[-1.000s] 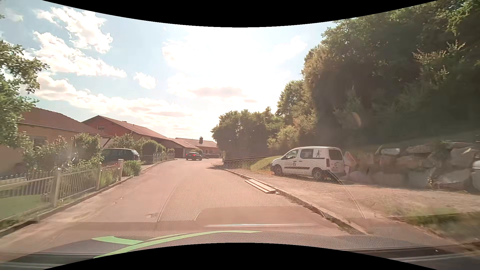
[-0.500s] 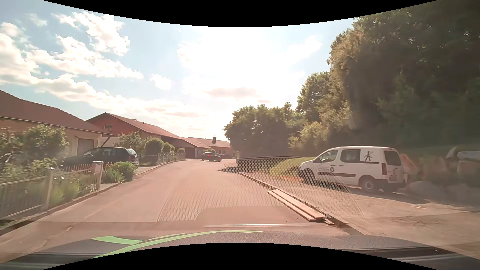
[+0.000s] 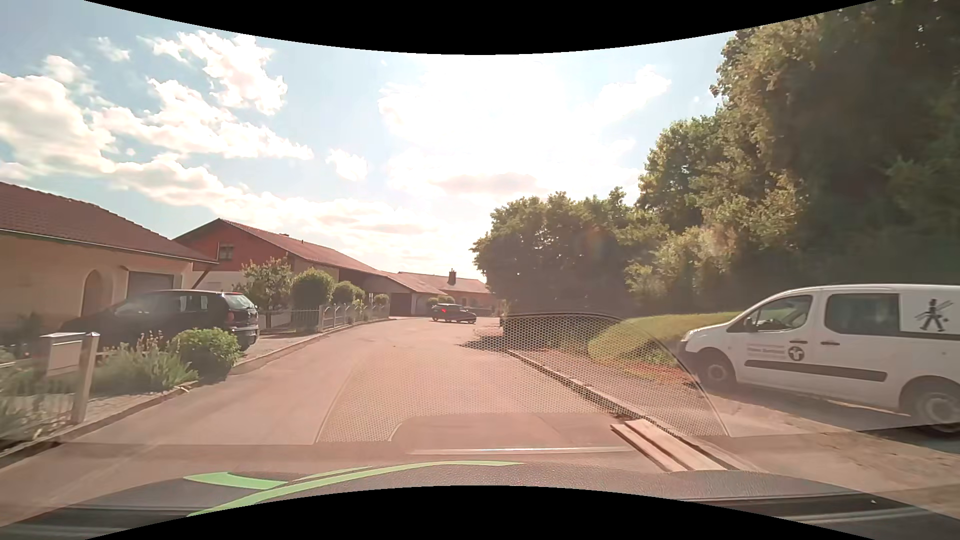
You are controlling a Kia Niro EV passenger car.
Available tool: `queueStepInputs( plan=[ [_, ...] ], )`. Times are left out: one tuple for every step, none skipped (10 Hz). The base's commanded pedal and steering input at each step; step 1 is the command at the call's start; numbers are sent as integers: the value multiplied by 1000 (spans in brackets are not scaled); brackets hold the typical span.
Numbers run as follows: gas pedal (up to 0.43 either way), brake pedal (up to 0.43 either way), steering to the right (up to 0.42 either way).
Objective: Follow the waypoints while adhering to traffic rules and regulations
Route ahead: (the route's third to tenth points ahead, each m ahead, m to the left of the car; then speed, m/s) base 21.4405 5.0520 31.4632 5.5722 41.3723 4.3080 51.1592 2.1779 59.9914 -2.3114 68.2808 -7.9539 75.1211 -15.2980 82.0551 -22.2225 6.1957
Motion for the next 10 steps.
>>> queueStepInputs(
  plan=[
    [47,0,-63],
    [47,0,-58],
    [39,0,-53],
    [39,0,-49],
    [39,0,-43],
    [39,0,-39],
    [39,0,-39],
    [39,0,-38],
    [39,0,-34],
    [39,0,-30]
  ],
)
